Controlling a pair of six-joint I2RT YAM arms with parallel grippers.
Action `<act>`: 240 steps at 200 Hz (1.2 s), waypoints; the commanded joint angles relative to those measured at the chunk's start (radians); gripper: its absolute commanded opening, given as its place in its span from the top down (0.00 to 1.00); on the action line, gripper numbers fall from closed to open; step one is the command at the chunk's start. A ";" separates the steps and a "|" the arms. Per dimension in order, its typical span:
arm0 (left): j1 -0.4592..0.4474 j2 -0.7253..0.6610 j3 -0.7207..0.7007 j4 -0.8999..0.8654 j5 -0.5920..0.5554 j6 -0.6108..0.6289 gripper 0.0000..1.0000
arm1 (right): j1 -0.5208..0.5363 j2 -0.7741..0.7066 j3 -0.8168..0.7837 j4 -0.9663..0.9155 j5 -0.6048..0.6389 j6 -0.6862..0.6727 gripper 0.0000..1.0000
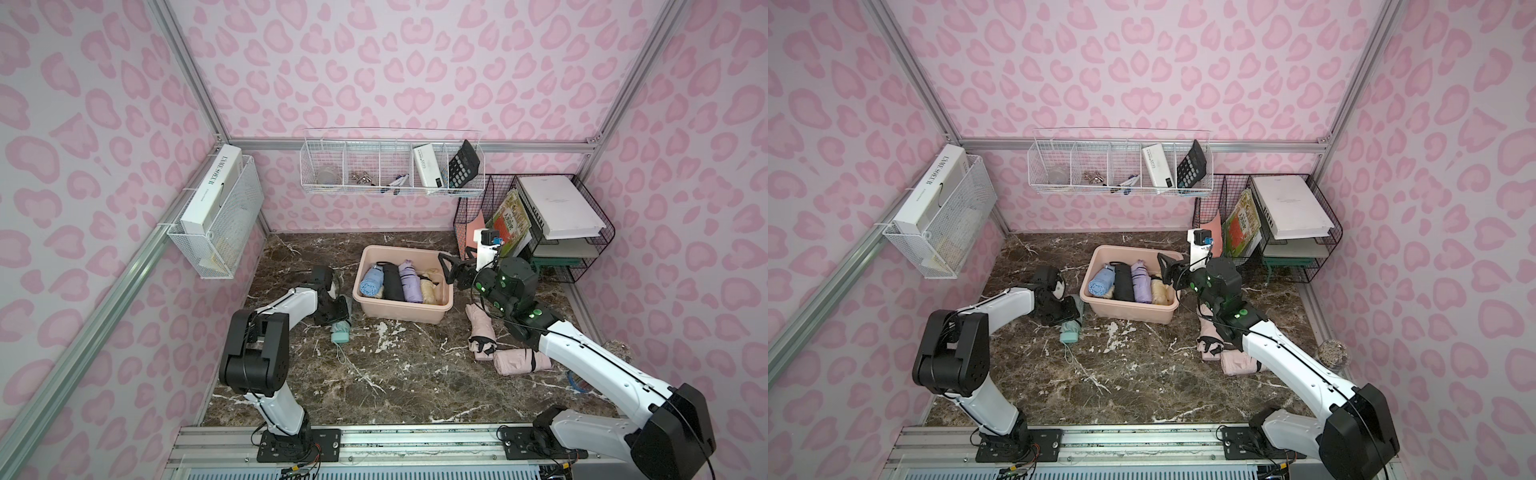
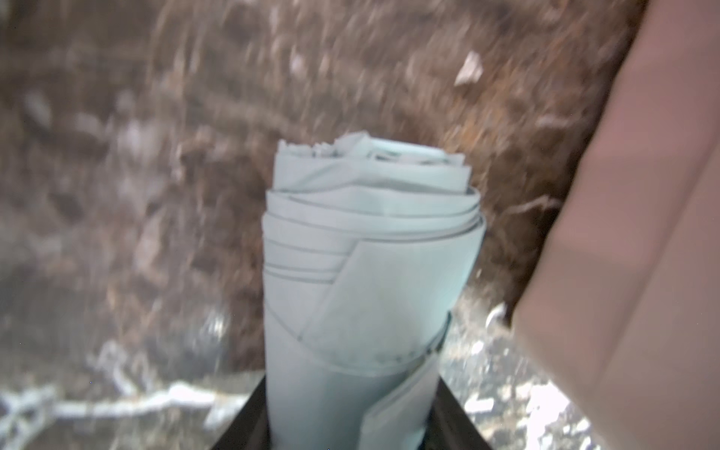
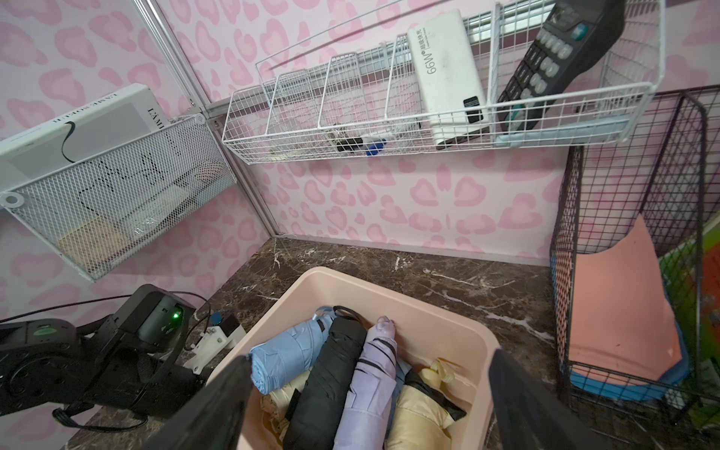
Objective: Put the umbrella into the storage box
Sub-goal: Move the umbrella to the center of the board.
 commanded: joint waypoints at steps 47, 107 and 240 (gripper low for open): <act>-0.127 -0.227 -0.181 -0.086 -0.011 -0.093 0.64 | 0.075 -0.031 -0.031 -0.057 0.011 0.042 0.15; -0.385 -0.382 -0.274 -0.147 -0.076 -0.122 0.64 | 0.151 -0.092 -0.080 -0.169 0.051 0.085 0.15; -0.733 -0.051 -0.006 -0.194 0.010 0.250 0.56 | 0.145 -0.256 -0.115 -0.363 0.175 0.048 0.15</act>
